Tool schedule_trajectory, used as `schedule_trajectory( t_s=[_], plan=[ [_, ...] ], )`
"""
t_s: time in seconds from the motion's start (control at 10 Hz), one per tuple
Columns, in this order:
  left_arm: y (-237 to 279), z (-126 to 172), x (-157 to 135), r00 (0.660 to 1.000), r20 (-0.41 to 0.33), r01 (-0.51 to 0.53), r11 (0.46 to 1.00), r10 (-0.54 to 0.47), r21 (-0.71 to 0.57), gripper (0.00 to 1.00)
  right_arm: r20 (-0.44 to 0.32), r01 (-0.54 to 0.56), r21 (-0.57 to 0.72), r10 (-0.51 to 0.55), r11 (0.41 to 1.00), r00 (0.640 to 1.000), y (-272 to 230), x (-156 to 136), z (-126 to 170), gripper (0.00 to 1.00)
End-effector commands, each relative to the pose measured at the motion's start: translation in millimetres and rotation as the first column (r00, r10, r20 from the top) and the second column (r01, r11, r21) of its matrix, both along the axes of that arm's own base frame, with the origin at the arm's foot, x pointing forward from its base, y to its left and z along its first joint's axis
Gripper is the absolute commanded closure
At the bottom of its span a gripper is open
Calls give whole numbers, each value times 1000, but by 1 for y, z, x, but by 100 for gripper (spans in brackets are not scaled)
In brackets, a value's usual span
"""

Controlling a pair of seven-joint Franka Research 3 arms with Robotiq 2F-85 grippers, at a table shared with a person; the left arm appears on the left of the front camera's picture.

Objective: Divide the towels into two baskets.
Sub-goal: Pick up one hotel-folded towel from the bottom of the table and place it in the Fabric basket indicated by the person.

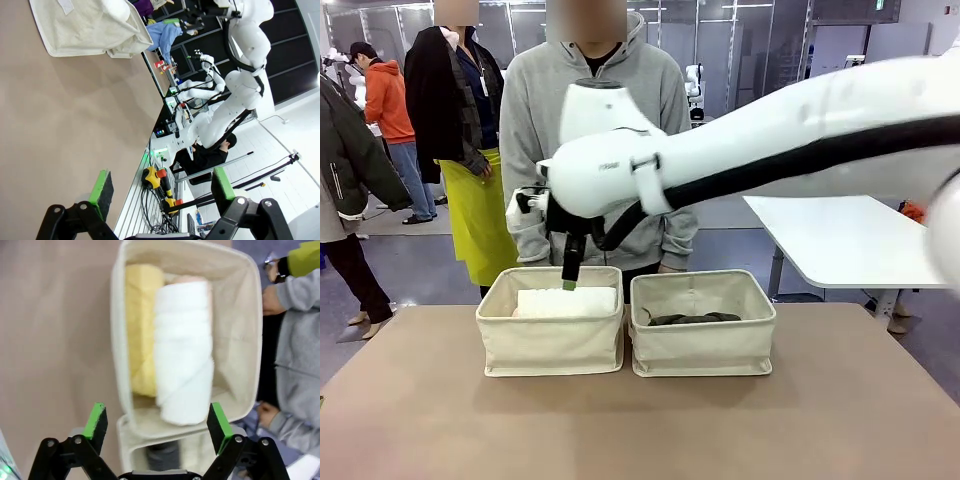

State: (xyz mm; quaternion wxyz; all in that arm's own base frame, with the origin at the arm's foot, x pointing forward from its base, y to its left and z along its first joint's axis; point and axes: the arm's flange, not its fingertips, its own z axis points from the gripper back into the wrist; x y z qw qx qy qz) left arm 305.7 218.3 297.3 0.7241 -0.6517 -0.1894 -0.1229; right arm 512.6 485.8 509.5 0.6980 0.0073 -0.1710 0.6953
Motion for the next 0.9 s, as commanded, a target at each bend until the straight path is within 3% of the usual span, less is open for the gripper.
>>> schedule_trajectory(
  t_s=[0.0,0.1,0.3,0.4,0.5,0.6,0.7,0.8],
  plan=[
    [1,4,-3,1000,8,-3,1000,3,2,0,-84,113,138,-102,984,991,-76,-56,-22,0],
    [1,4,-3,1000,8,-3,1000,3,2,0,-120,172,168,-153,971,981,-105,-70,-28,0],
    [1,4,-3,1000,8,-3,1000,3,2,0,-310,294,363,-183,884,933,-165,-73,-21,0],
    [1,4,-3,1000,8,-3,1000,3,2,0,-381,366,375,-218,852,898,-195,-73,-14,0],
    [1,4,-3,1000,8,-3,1000,3,2,0,-460,429,387,-232,816,857,-230,-74,-10,0],
    [1,4,-3,1000,8,-3,1000,3,2,0,-549,522,391,-263,758,793,-275,-77,-12,0],
    [1,4,-3,1000,8,-3,1000,3,2,0,-643,553,326,-249,767,724,-308,-87,-18,0],
    [1,4,-3,1000,8,-3,1000,3,2,0,-690,599,313,-257,737,677,-343,-97,-23,0]
  ],
)
